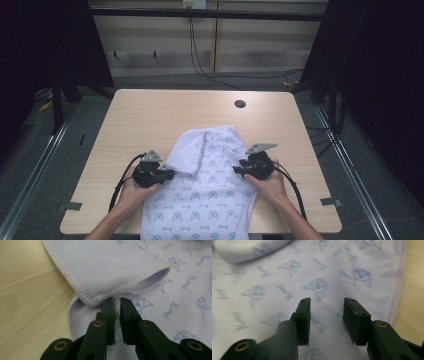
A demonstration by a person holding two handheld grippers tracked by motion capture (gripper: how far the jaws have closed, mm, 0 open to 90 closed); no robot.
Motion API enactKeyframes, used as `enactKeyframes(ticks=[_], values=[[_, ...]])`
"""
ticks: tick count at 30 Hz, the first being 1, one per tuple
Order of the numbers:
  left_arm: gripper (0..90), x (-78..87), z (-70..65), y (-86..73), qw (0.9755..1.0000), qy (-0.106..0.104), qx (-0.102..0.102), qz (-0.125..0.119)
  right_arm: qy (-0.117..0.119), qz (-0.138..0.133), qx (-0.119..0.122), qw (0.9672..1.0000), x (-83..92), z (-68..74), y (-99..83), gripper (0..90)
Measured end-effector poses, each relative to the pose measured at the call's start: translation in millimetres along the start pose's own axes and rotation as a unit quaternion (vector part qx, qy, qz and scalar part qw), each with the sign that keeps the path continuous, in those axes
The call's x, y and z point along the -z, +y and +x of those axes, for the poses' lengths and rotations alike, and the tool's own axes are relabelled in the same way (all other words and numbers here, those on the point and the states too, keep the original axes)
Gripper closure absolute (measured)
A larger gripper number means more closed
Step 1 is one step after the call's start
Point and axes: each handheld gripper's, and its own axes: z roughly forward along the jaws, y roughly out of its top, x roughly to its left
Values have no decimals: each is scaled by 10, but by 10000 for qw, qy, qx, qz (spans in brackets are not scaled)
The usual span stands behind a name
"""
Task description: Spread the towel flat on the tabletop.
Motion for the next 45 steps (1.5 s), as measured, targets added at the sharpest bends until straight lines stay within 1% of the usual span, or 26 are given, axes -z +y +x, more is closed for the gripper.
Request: enactKeyframes(ticks=[1, 2, 3, 5, 7, 8, 9, 10, 11, 12, 14, 17, 18, 20, 23, 25, 26, 27, 28, 31, 32, 35, 38, 39, 43, 45], values=[[842, 0, 0, 0, 10000, 0, 0, 0, 0, 0, 0, 10000, 0, 0, 0, 593], [862, 19, 9, -16, 10000, 6, -13, 18, -27, -33, 4, 10000, -1, -8, -14, 661], [871, 26, 7, -24, 10000, -11, 18, 23, -50, -18, 15, 10000, 32, -9, -41, 828], [879, 58, -7, -54, 9999, -69, -24, 71, 16, 22, 30, 10000, 61, -2, -63, 857], [893, 95, -40, -113, 9995, -280, 140, 75, 178, 68, 55, 9998, 149, 32, -150, 877], [895, 106, -64, -131, 9994, -332, 103, 88, 280, 97, 68, 9995, 233, 84, -235, 880], [895, 141, -165, -174, 9988, -451, 30, 180, 336, 117, 109, 9993, 283, 122, -286, 881], [895, 141, -165, -174, 9988, -451, 30, 180, 336, 117, 109, 9993, 283, 122, -286, 881], [895, 181, -288, -227, 9979, -571, -119, 282, 439, 180, 125, 9988, 389, 199, -390, 880], [894, 181, -288, -227, 9979, -571, -119, 282, 439, 180, 125, 9988, 389, 199, -390, 880], [892, 247, -447, -315, 9963, -736, -176, 398, 633, 201, 97, 9977, 524, 291, -539, 879], [862, 297, -509, -376, 9952, -868, -169, 421, 760, 278, 96, 9967, 590, 358, -599, 875], [839, 344, -547, -416, 9944, -936, -240, 428, 791, 328, 199, 9961, 635, 418, -638, 866], [824, 365, -547, -422, 9946, -943, -229, 370, 828, 294, 217, 9959, 636, 430, -644, 853], [811, 436, -488, -400, 9949, -998, -45, 105, 865, 284, 261, 9955, 626, 414, -621, 801], [795, 484, -439, -374, 9950, -991, 82, -117, 1041, 122, 225, 9942, 624, 382, -592, 773], [774, 514, -379, -352, 9943, -991, 242, -307, 1040, -33, 151, 9945, 635, 343, -550, 764], [766, 514, -379, -352, 9943, -991, 242, -307, 1040, -33, 151, 9945, 635, 343, -550, 764], [756, 519, -326, -330, 9932, -993, 390, -459, 1105, -171, 99, 9937, 635, 309, -524, 760], [716, 515, -282, -310, 9922, -996, 503, -551, 1114, -257, 53, 9934, 630, 267, -491, 751], [707, 516, -255, -295, 9928, -900, 531, -579, 1126, -286, 20, 9932, 631, 261, -485, 744], [655, 502, -240, -279, 9925, -886, 595, -596, 1133, -334, 24, 9930, 640, 247, -474, 731], [582, 370, -250, -248, 9944, -870, 500, -321, 1071, -406, -9, 9934, 642, 196, -445, 713], [562, 370, -250, -248, 9944, -870, 500, -321, 1071, -406, -9, 9934, 642, 196, -445, 713], [566, 251, -294, -213, 9962, -802, 323, -115, 933, -503, -65, 9943, 630, 84, -369, 705], [658, 201, -284, -189, 9959, -849, 314, 24, 810, -531, -112, 9952, 591, -6, -292, 695]])
